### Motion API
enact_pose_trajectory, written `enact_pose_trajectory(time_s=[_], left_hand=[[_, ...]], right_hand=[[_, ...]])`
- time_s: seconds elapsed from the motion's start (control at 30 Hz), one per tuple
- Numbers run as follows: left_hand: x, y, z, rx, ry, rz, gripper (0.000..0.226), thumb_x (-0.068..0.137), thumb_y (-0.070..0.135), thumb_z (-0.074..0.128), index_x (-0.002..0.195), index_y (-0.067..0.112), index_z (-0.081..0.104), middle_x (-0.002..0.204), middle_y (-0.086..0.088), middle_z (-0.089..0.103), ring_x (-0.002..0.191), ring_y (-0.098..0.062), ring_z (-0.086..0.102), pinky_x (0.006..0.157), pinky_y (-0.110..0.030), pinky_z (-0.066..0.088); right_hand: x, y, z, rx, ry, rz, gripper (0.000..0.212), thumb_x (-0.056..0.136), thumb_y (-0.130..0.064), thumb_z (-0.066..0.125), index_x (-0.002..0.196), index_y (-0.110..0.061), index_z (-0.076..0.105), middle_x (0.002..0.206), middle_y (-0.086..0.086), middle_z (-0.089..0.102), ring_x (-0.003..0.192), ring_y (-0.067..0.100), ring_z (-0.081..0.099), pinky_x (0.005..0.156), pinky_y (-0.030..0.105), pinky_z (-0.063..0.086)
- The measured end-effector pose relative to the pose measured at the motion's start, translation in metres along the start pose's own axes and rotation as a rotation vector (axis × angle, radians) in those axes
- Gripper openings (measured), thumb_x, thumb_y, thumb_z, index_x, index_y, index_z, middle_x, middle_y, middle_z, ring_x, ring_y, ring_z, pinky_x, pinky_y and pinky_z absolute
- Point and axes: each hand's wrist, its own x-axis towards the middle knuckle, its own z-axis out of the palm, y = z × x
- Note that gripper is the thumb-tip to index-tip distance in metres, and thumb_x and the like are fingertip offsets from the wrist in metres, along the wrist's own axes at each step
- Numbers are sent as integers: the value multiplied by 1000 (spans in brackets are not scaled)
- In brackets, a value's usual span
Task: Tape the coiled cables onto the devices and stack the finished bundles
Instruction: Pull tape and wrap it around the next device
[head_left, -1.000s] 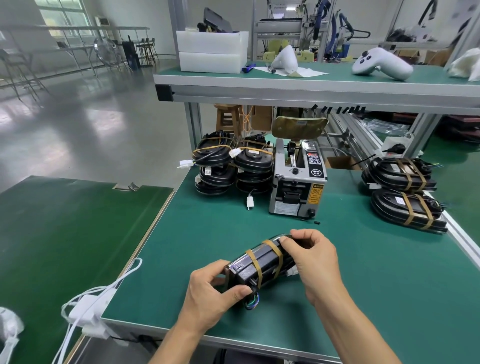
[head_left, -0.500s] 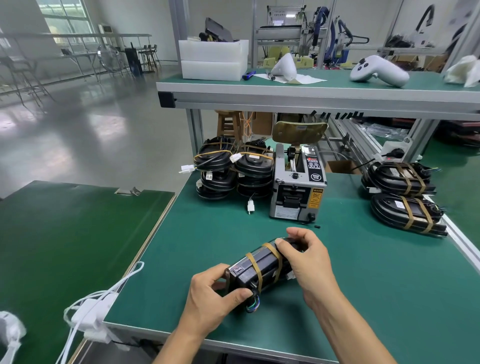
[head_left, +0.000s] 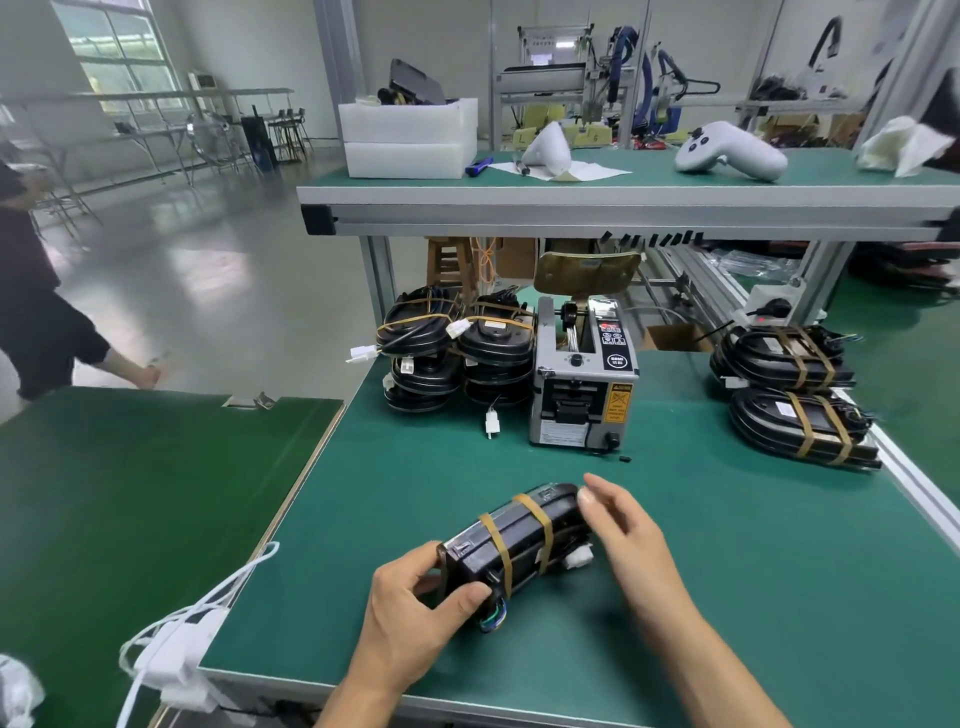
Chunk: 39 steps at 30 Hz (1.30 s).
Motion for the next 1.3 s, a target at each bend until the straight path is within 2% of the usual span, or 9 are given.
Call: enact_pose_trajectory(time_s=[0.17, 0.33, 0.43, 0.53, 0.83, 0.93, 1.03, 1.13, 1.3], left_hand=[[0, -2, 0, 11, -16, 19, 50, 78, 75, 83, 111, 38, 82, 100, -4, 83, 96, -39, 77, 87, -58, 63], [1, 9, 3, 52, -37, 57, 45, 81, 73, 81, 120, 52, 77, 108, 9, 82, 100, -12, 78, 88, -27, 60], [1, 6, 6, 29, -94, 68, 68, 85, 55, 85, 146, 33, 66, 131, 10, 77, 123, -14, 73, 104, -28, 56], [-1, 4, 4, -31, -87, 51, 93, 82, 68, 84, 157, 28, 48, 136, 3, 75, 124, -20, 73, 107, -28, 55], [-1, 6, 5, 79, -42, 155, 59, 91, 56, 79, 146, 53, 57, 123, 17, 78, 113, -6, 76, 92, -23, 60], [-2, 7, 3, 138, -35, 193, 57, 89, 52, 76, 141, 61, 56, 114, 22, 79, 104, -1, 77, 88, -15, 57], [0, 4, 4, 160, -45, 207, 59, 87, 46, 76, 140, 62, 57, 110, 22, 80, 100, -2, 78, 87, -13, 56], [-1, 3, 3, 174, -52, 255, 58, 88, 45, 77, 140, 60, 58, 107, 20, 80, 95, -3, 78, 84, -13, 56], [1, 3, 4, 176, -65, 293, 59, 89, 42, 78, 142, 57, 58, 106, 16, 81, 94, -8, 79, 84, -16, 58]], right_hand=[[-8, -3, 2, -201, -160, 6, 66, 77, -78, 63, 131, -40, 56, 121, -21, 70, 115, -3, 63, 98, 28, 52], [-8, -21, 1, -403, -47, -134, 79, 77, -79, 59, 145, -44, 39, 139, -22, 51, 137, 2, 44, 118, 35, 36], [-11, -39, 4, -570, 16, -347, 85, 78, -76, 56, 150, -36, 36, 140, -22, 44, 145, 5, 29, 127, 34, 13], [-18, -51, 12, -731, 15, -583, 85, 83, -69, 57, 152, -22, 39, 144, -14, 44, 145, 5, 33, 128, 33, -9], [-46, -57, 53, -871, -67, -823, 72, 81, -71, 63, 142, -33, 54, 144, -11, 52, 140, 9, 46, 126, 56, 1], [-25, -65, 44, -425, 99, -733, 29, 92, -54, 64, 117, -40, 68, 122, -27, 66, 115, -7, 60, 124, 37, 21], [20, -69, 27, -47, 330, -349, 11, 95, -37, 64, 91, -36, 74, 94, -14, 76, 93, 2, 69, 88, 22, 50], [67, -53, 18, -27, 396, -29, 21, 97, -20, 64, 79, -23, 74, 84, -2, 76, 88, 23, 70, 74, 26, 50], [105, -47, 30, -78, 473, 43, 21, 89, -15, 60, 79, 0, 70, 67, 13, 63, 72, 15, 48, 60, 30, 42]])
